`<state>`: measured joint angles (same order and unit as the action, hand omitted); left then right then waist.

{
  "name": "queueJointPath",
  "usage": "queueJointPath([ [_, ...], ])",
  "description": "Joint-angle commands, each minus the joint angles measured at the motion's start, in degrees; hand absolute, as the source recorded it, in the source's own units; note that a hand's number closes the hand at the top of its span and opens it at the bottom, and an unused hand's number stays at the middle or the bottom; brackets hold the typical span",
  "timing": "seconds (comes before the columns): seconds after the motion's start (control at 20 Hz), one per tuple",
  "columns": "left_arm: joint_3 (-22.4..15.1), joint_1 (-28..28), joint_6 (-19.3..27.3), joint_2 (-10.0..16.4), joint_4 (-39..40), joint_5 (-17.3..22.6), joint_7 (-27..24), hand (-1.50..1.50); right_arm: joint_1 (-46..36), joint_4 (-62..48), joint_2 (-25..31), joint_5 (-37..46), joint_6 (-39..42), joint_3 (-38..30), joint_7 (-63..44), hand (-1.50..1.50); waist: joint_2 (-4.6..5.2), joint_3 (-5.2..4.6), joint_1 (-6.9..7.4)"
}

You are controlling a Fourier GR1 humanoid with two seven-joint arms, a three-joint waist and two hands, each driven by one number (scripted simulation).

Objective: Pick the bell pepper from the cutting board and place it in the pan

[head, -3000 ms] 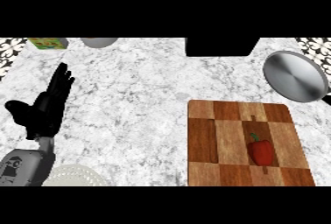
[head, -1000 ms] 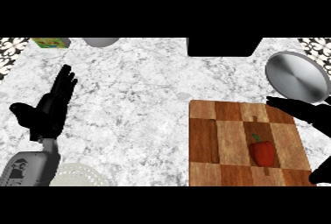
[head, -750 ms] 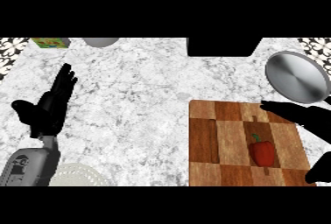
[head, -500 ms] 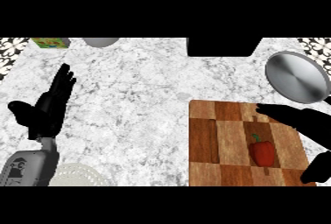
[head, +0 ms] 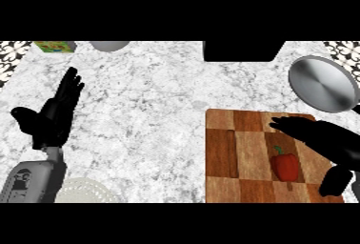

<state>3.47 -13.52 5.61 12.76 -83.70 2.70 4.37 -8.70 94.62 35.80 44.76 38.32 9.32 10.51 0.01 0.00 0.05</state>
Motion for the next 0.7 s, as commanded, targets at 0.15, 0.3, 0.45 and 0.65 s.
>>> queueJointPath([
  [0.15,1.08,-0.76,-0.38,-0.95,1.68,-0.92,-0.49,0.0,-1.55,-2.17,-5.34,6.52,1.82,2.58,-2.78,-1.5,0.01,-0.01,0.03],
  [0.3,2.17,0.41,-2.87,0.49,-0.03,0.06,0.22,0.0,-1.17,-4.33,-6.65,9.02,-0.38,3.25,-0.77,-1.5,0.01,0.0,0.07],
  [0.45,0.27,2.05,-0.11,-2.39,-1.41,-2.6,-0.96,0.0,1.36,-3.68,-4.41,10.43,-1.37,1.4,2.52,-1.5,-0.04,0.0,-0.06],
  [0.65,0.63,-0.48,-0.57,-2.69,1.66,-2.62,-1.0,0.0,3.49,-4.46,-7.23,15.21,-4.16,5.64,0.72,-1.5,0.0,0.0,-0.22],
])
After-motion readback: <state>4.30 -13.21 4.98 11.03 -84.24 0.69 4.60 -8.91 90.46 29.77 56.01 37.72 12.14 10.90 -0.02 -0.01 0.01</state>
